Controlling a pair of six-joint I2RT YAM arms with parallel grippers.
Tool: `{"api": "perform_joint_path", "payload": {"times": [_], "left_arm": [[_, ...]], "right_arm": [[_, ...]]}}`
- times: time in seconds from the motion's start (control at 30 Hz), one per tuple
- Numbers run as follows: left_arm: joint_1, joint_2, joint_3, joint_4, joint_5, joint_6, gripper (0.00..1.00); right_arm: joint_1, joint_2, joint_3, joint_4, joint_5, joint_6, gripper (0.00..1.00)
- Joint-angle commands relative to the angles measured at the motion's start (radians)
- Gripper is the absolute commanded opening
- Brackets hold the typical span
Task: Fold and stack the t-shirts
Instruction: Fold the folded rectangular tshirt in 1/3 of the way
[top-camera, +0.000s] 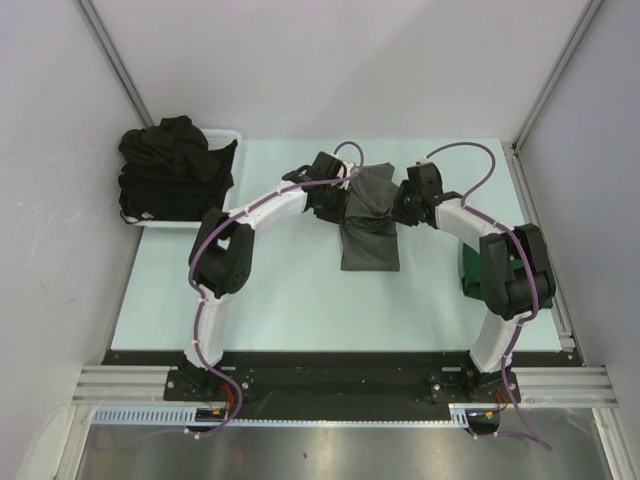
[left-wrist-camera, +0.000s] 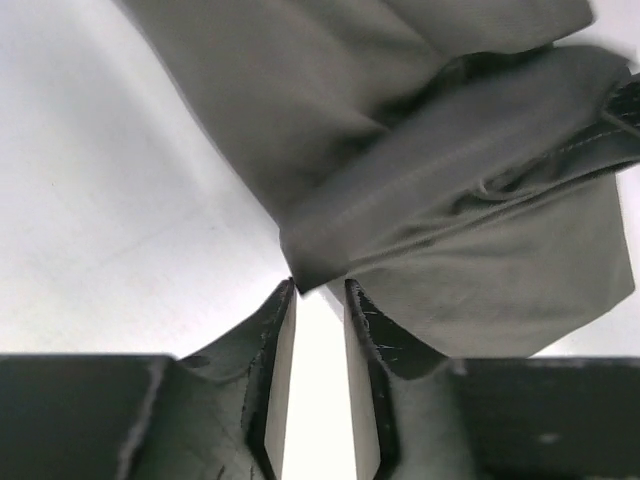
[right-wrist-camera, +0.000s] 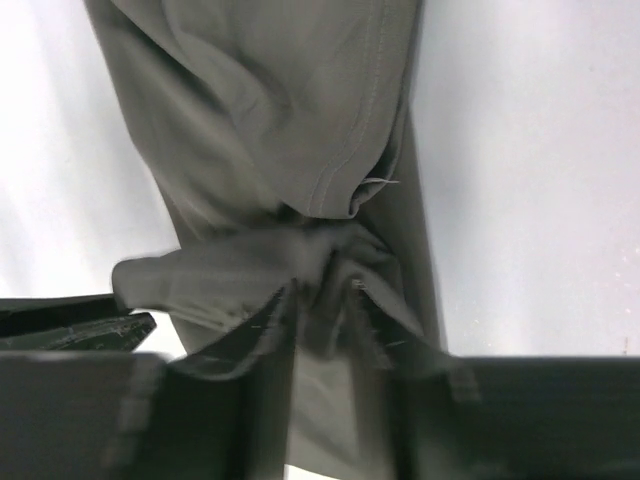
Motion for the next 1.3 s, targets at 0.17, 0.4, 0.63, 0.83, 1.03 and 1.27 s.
{"api": "perform_joint_path", "payload": {"times": [0.17, 0.4, 0.63, 0.83, 1.03, 1.27], "left_arm": [[0.017, -0.004, 0.034, -0.005, 0.008, 0.004, 0.39], [0.017, -0.029, 0.023, -0.008, -0.015, 0.004, 0.41], [0.018, -0.11, -0.027, -0.022, -0.047, 0.003, 0.41], [0.018, -0.214, -0.088, -0.023, -0.135, -0.033, 0.38], [0.018, -0.296, -0.151, -0.051, -0.242, -0.05, 0.3], [0.018, -0.386, -0.262, -0.026, -0.228, -0.066, 0.27]], "right_arm": [[-0.001, -0.005, 0.04, -0.03, 0.089, 0.006, 0.4], [0.001, -0.065, 0.037, -0.041, 0.112, 0.015, 0.42], [0.027, -0.177, 0.005, -0.089, 0.104, 0.041, 0.38], [0.062, -0.235, -0.091, -0.083, 0.095, 0.075, 0.15], [0.093, -0.252, -0.137, -0.08, 0.09, 0.08, 0.0], [0.11, -0.192, -0.122, -0.046, 0.08, 0.058, 0.0]]}}
